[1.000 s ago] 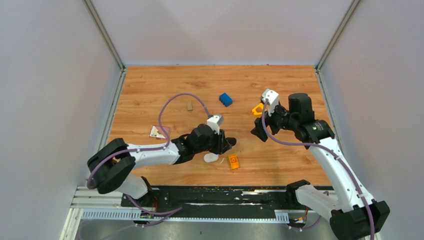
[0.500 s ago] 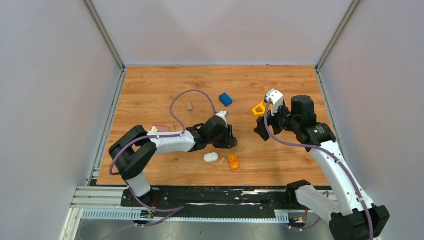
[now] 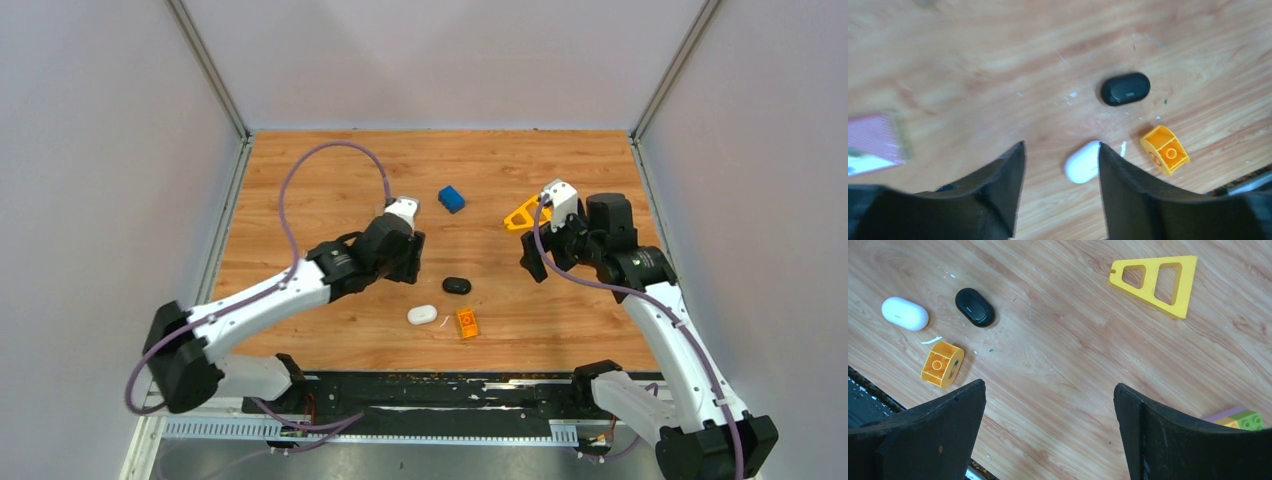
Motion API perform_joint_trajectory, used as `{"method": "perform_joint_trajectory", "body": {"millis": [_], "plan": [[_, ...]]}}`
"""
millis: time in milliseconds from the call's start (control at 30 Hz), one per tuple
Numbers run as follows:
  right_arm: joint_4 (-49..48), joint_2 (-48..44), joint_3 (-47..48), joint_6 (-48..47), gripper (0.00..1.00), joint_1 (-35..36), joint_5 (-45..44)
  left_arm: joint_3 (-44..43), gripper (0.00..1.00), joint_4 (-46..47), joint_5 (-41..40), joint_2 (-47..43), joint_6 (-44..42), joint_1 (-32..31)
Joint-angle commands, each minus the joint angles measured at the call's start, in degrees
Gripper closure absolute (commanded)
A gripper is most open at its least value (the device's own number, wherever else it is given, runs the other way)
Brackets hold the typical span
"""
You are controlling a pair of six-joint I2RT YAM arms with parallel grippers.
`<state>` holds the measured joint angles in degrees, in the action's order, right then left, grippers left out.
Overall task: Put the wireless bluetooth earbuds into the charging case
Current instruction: Reset both arms
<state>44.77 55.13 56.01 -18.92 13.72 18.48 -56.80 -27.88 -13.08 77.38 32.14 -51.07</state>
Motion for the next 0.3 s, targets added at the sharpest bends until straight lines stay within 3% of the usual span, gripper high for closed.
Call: {"method": "perform_joint_trajectory", "body": {"millis": [0, 67, 267], "plan": [[-1.6, -2.5, 2.2, 6.1, 0.01, -1.3, -3.2, -1.6, 0.32, -7.0, -13.1, -13.3, -14.1, 0.2], [-1.7, -3.2, 2.5, 6.7, 0.01, -2.6, -3.8, 0.9, 0.03, -5.1, -16.5, -19.9, -17.1, 0.3], [-4.9, -3.8, -0.4, 7.8, 0.01, -8.7, 0.8, 15.9, 0.0, 1.9, -25.8, -40.9, -16.4, 5.0]]}}
